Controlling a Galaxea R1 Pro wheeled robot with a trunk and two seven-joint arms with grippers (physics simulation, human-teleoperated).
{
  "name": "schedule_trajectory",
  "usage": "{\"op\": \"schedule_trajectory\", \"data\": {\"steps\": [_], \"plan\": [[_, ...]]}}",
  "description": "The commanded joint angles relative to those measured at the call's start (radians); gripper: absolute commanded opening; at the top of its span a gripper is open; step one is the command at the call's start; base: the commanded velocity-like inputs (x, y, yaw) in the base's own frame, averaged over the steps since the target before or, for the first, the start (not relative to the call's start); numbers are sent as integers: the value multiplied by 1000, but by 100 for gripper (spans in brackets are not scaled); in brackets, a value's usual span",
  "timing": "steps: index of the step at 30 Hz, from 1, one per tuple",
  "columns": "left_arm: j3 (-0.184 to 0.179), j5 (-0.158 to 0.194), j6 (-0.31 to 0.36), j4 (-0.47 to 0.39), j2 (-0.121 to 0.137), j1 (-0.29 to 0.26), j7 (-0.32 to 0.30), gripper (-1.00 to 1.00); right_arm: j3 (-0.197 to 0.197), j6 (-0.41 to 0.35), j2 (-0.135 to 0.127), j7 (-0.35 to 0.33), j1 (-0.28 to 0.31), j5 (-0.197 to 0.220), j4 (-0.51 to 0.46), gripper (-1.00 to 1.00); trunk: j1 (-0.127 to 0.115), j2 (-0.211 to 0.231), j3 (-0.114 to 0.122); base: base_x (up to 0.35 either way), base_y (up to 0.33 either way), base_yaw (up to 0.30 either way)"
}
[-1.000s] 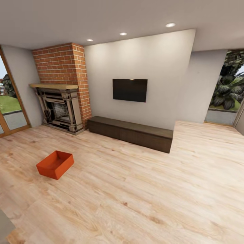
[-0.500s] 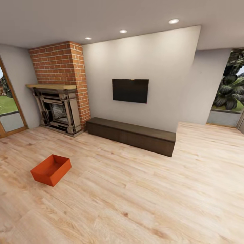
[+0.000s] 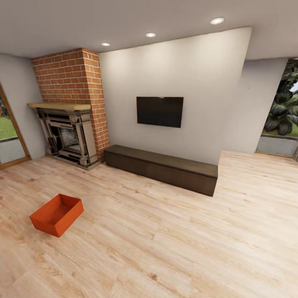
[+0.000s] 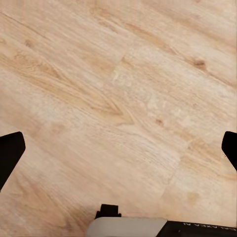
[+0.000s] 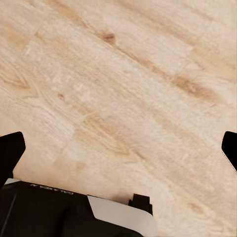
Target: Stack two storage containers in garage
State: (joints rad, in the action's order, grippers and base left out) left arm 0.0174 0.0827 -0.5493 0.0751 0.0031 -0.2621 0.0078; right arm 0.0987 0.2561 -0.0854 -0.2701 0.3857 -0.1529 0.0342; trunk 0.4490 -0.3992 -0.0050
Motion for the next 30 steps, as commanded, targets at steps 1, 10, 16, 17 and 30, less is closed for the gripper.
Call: {"op": "schedule_trajectory", "data": {"steps": [1,10,16,17,30], "plan": [[1,5,-6,4,0,-1,-2,100,9,6,-1,-1,1,-10,3,100,1,-1,-1,321,0,0],[1,5,-6,4,0,-1,-2,100,9,6,-1,-1,1,-10,4,100,1,-1,-1,321,0,0],[1,5,-6,5,0,-1,-2,100,9,6,-1,-1,1,-10,3,100,1,-1,-1,321,0,0],[1,5,-6,5,0,-1,-2,100,9,6,-1,-1,1,-10,3,100,1,-1,-1,320,0,0],[1,5,-6,4,0,-1,-2,100,9,6,-1,-1,1,-10,3,100,1,-1,-1,320,0,0]]}}
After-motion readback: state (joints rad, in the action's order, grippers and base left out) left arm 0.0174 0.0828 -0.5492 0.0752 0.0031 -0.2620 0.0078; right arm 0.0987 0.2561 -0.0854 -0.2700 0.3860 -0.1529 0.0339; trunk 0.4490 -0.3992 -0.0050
